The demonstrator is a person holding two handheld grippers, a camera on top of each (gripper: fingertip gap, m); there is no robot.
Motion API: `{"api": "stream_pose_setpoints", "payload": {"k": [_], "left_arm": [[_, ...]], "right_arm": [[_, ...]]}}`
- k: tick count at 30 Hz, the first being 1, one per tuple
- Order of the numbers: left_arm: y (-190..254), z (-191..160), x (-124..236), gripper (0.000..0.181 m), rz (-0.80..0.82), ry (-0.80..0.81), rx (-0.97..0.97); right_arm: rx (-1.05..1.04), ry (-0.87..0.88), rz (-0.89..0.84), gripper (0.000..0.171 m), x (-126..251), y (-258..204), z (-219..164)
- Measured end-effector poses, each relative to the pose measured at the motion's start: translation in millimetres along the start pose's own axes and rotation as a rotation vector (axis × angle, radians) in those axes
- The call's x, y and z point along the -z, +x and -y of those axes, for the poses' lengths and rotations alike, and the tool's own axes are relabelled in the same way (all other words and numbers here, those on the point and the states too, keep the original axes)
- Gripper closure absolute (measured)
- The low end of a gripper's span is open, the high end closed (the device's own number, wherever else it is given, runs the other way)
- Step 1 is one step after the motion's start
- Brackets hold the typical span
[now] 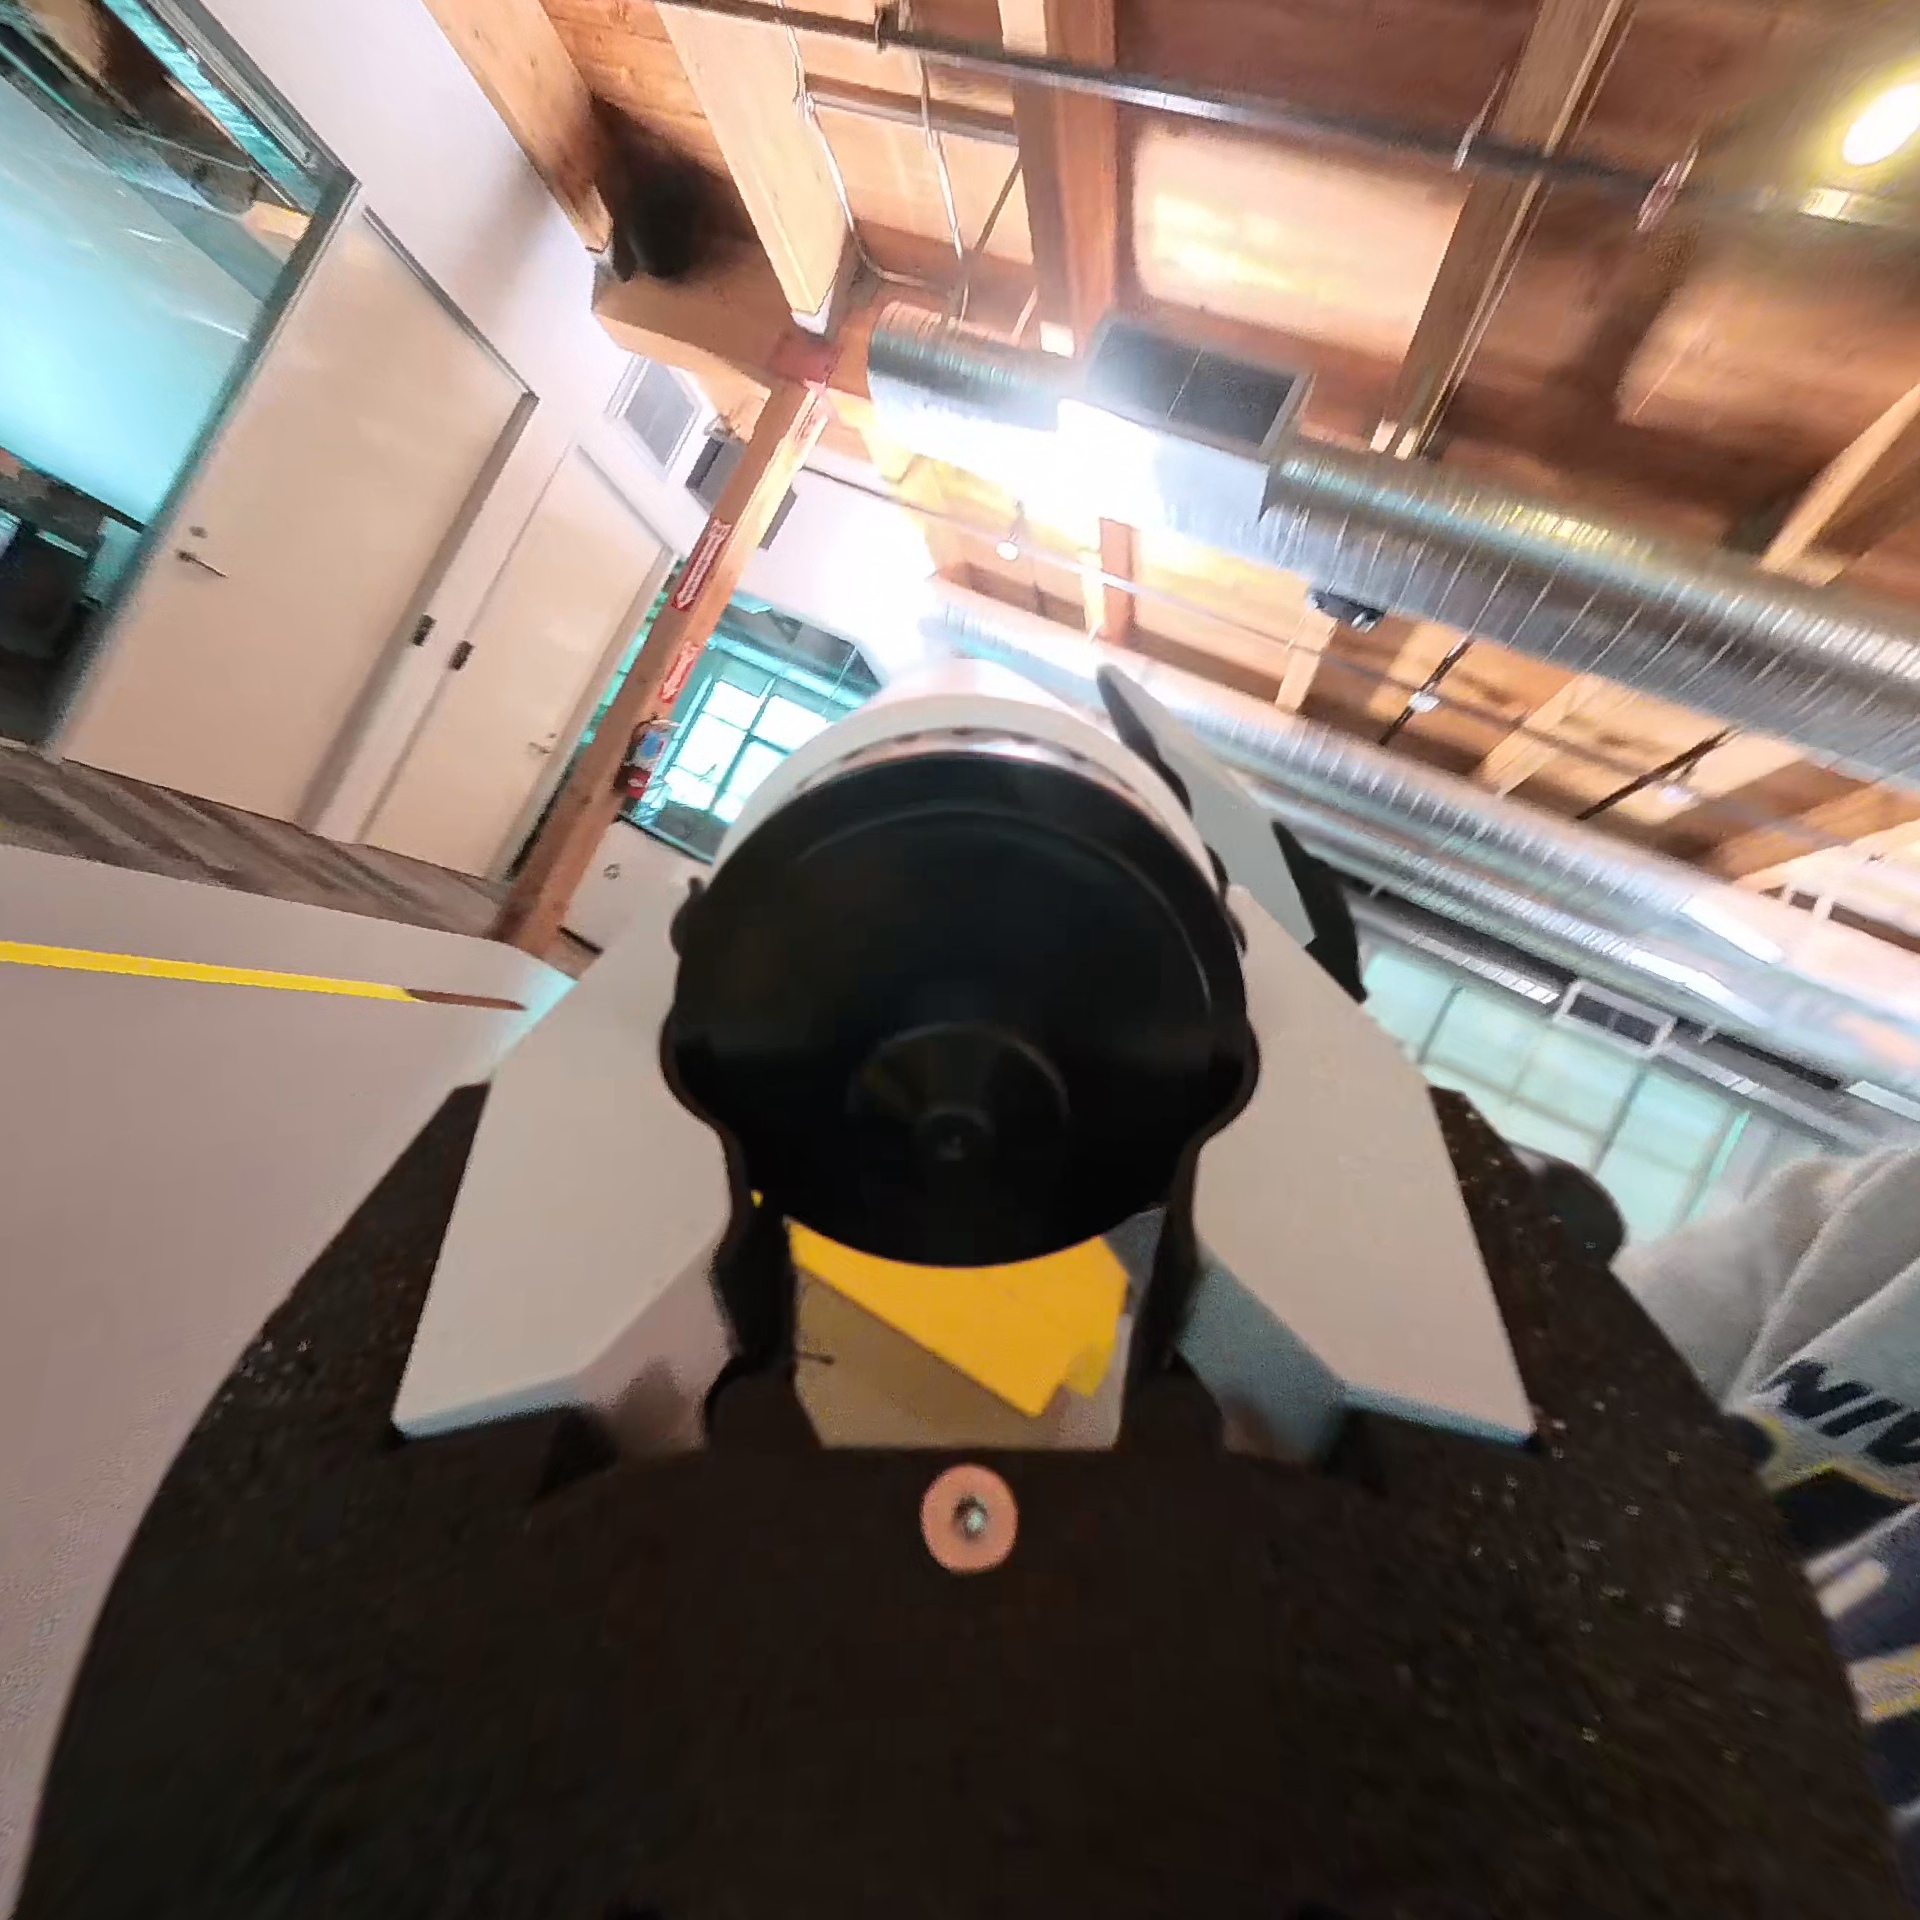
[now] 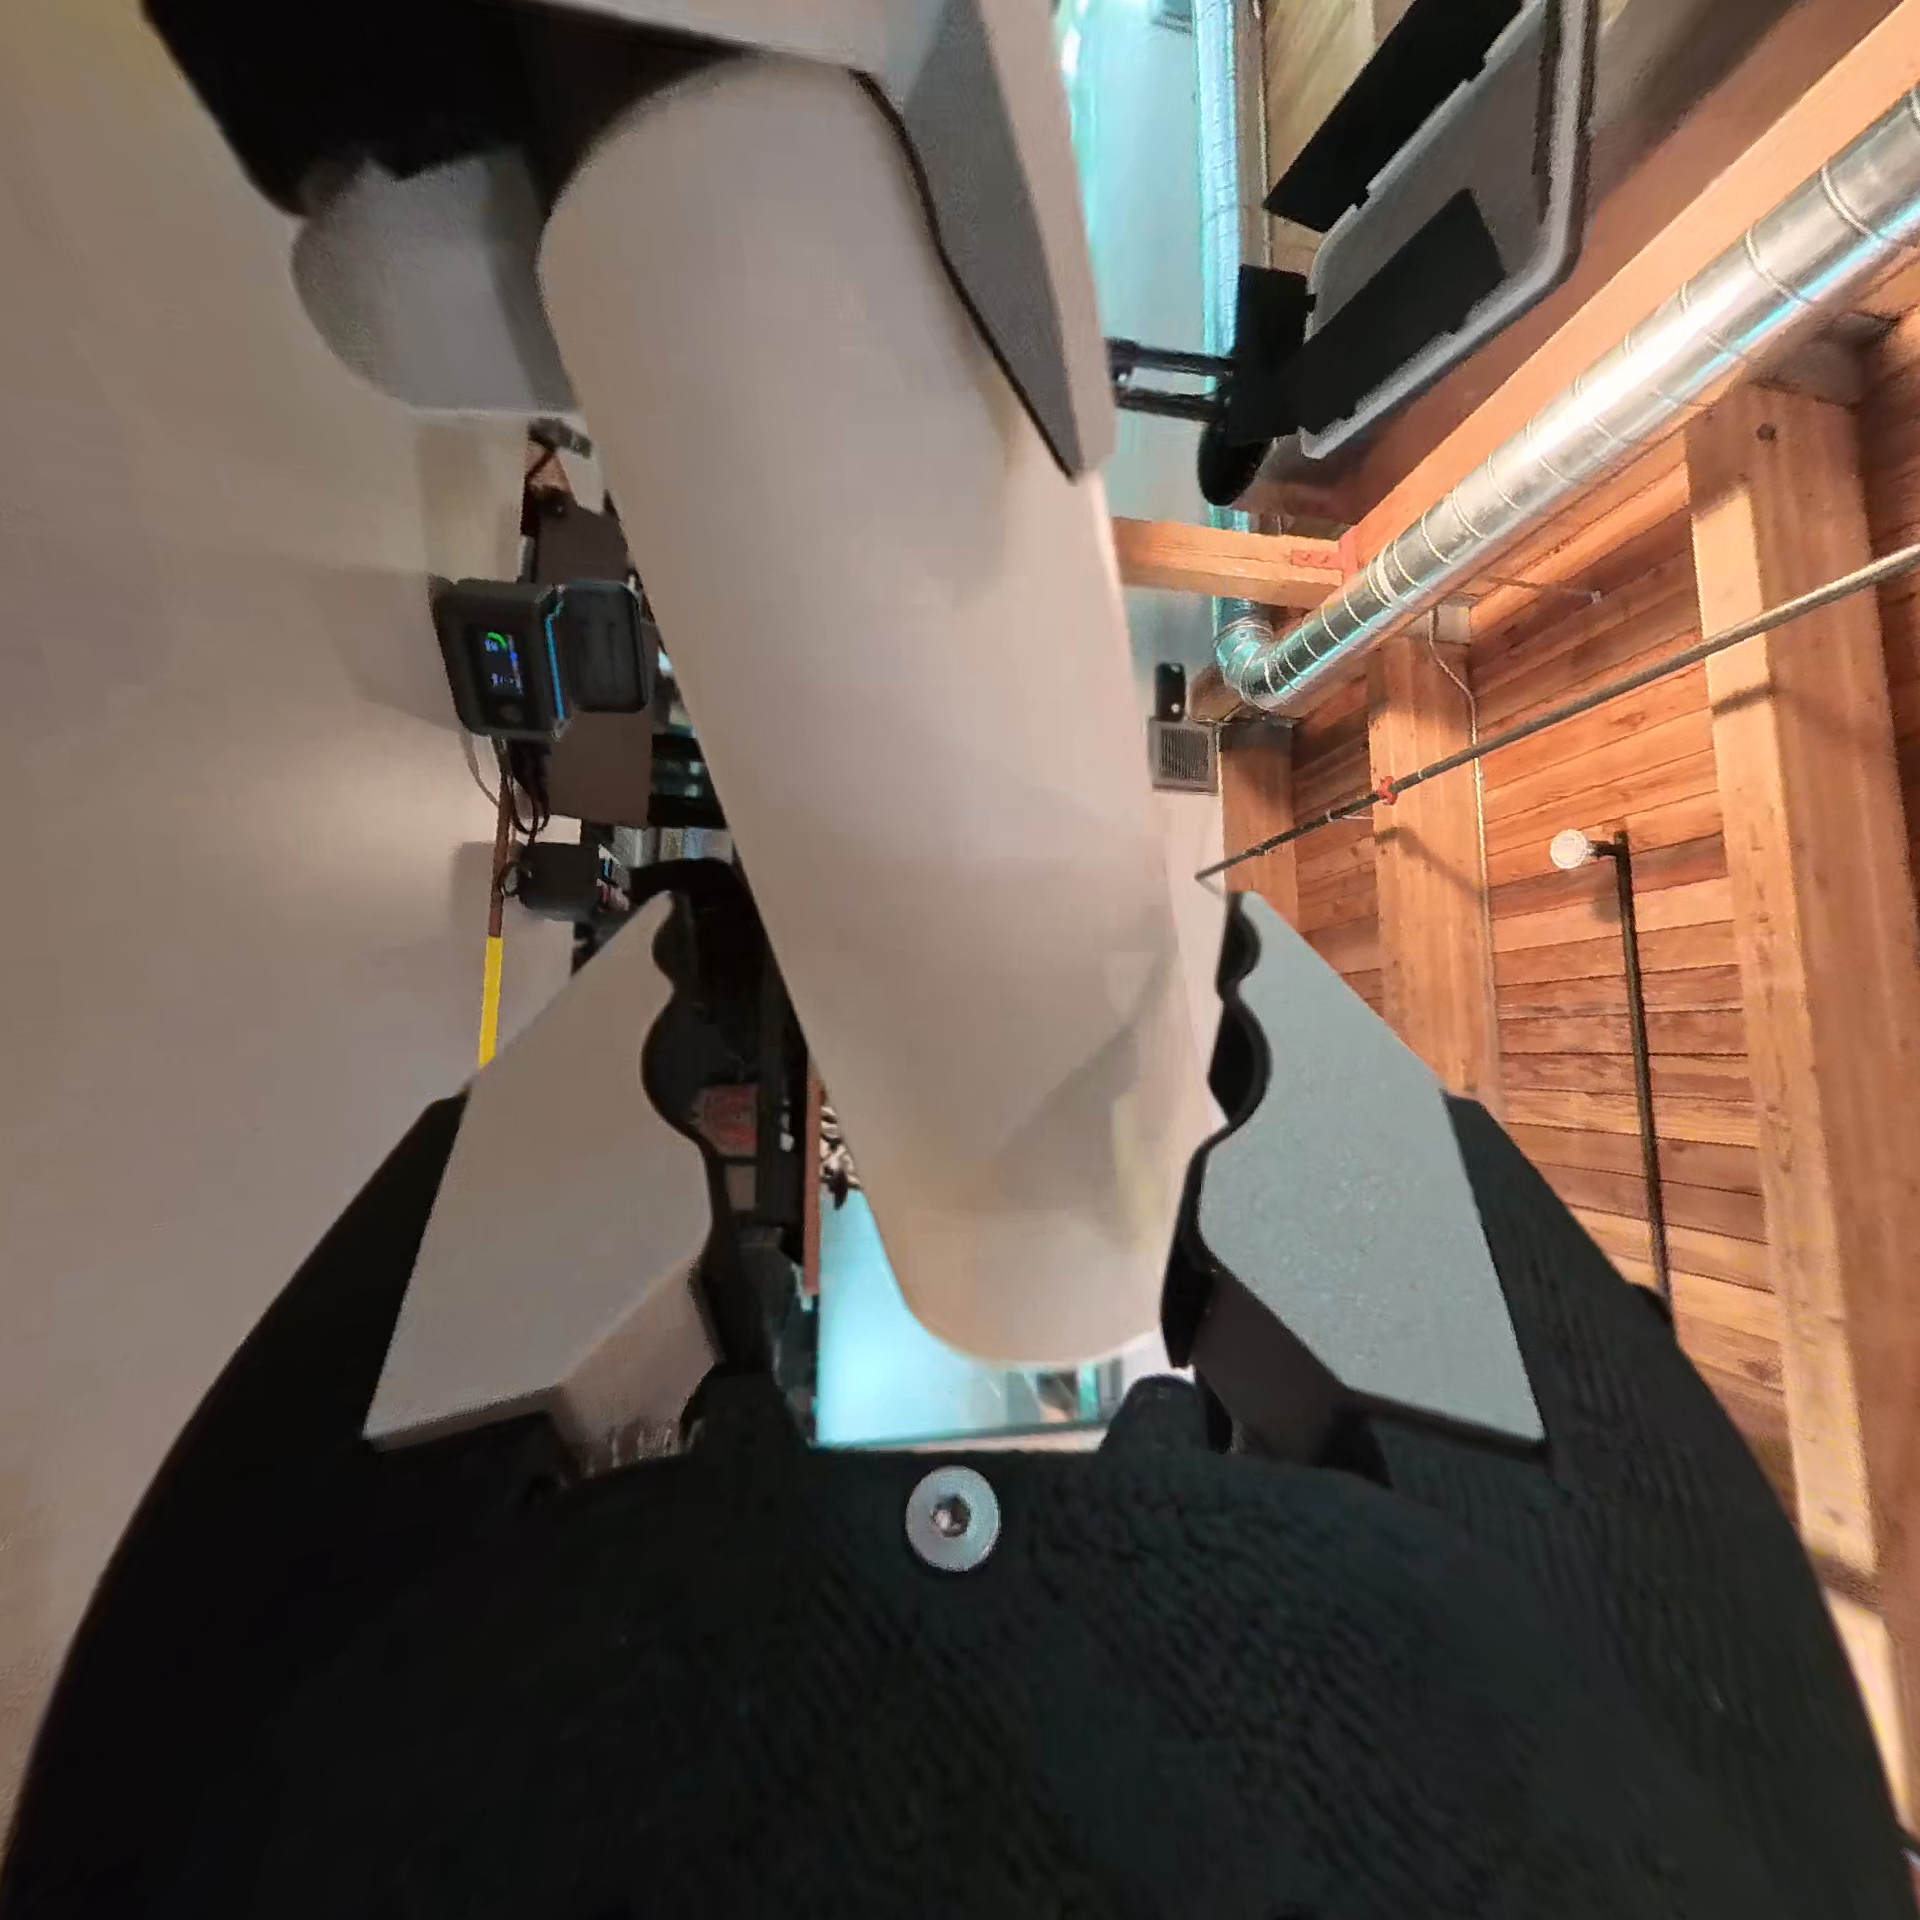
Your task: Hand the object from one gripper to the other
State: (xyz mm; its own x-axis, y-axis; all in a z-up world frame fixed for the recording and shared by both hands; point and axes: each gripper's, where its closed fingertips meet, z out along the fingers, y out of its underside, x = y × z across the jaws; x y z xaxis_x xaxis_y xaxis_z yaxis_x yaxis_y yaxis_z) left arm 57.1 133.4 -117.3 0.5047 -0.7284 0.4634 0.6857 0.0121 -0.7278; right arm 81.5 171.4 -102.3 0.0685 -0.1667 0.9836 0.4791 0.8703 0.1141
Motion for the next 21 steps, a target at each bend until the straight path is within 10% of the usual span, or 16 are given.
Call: {"api": "stream_pose_setpoints", "payload": {"k": [6, 10, 21], "left_arm": [[0.7, 2.1, 9.4, 0.090, -0.133, -0.055, 0.240], [8.7, -0.4, 18.9, 0.089, -0.227, -0.133, 0.282], [25.3, -23.4, 21.9, 0.089, -0.330, -0.335, 0.298]], "right_arm": [[-0.166, 0.027, 0.047, 0.034, 14.0, 4.1, -23.2], [-0.664, 0.266, 0.270, 0.027, 38.8, 6.9, -0.7], [-1.050, 0.509, 0.660, 0.070, 72.9, 10.1, 23.1]]}}
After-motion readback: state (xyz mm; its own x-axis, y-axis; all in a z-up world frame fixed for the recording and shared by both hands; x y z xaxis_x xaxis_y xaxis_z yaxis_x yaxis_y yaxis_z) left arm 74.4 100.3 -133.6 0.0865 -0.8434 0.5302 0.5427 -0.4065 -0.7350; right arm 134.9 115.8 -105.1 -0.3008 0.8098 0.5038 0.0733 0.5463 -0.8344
